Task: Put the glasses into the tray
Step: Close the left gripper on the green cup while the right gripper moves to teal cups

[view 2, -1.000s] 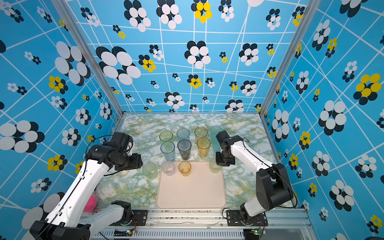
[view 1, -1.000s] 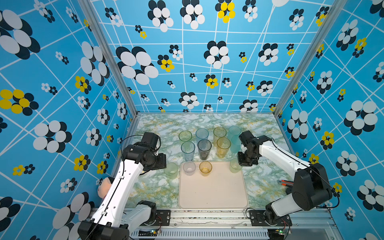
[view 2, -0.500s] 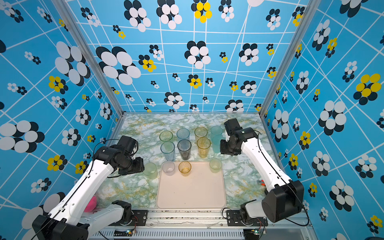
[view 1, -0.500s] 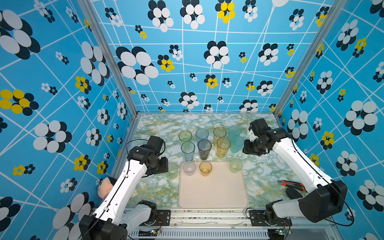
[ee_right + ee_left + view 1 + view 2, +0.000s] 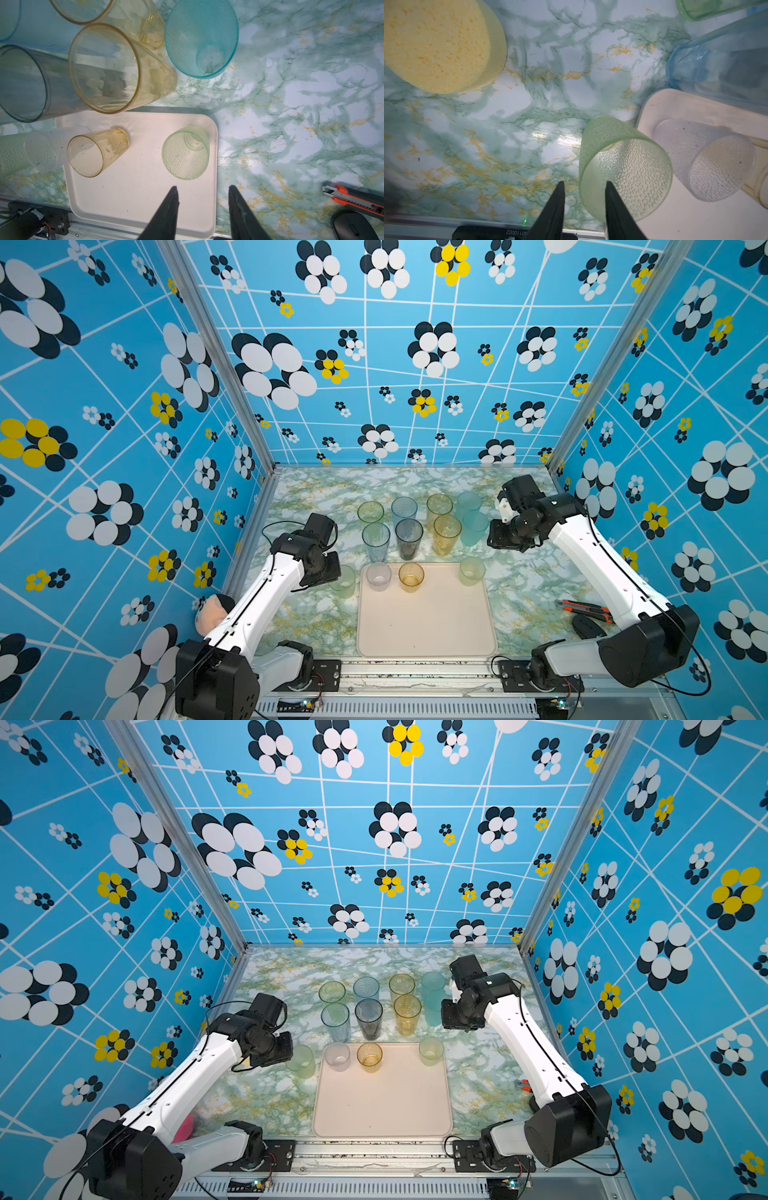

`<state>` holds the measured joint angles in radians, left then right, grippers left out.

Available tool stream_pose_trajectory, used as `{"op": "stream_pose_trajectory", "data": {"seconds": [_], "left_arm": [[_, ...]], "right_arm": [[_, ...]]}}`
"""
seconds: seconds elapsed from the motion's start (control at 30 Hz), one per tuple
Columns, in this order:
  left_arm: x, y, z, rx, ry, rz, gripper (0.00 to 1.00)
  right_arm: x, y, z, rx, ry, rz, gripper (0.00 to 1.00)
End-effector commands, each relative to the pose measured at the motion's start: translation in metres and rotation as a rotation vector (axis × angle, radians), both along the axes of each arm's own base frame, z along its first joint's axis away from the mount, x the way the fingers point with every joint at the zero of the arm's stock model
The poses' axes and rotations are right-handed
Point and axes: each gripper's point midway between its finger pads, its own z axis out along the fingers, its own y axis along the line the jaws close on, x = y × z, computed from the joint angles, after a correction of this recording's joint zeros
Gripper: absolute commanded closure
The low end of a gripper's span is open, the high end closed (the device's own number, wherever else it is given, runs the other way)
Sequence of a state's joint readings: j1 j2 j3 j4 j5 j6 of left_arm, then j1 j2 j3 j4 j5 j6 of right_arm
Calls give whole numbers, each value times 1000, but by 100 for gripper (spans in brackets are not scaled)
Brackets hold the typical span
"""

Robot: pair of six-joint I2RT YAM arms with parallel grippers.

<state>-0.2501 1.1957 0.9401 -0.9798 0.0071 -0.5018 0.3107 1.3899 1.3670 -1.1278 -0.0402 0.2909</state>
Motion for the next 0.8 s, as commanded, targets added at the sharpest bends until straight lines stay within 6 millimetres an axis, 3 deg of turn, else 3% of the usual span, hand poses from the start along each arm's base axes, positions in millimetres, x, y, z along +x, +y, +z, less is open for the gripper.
{"op": "stream_pose_trajectory", "data": {"seconds": [0.0, 0.53, 0.67, 0.77], "left_arm": [[9, 3, -8, 21, -7, 20, 66], [14, 9, -26, 88, 75, -42, 90], [11, 12, -21, 109, 80, -65, 97], [13, 13, -5, 116, 46, -74, 100]], "right_arm": [[-13, -4, 0, 6, 20, 15, 59], [-21, -10, 1, 10, 8, -15, 60], [-21, -10, 3, 14, 4, -21, 61], [-21, -10, 5, 16, 0, -26, 61]]}}
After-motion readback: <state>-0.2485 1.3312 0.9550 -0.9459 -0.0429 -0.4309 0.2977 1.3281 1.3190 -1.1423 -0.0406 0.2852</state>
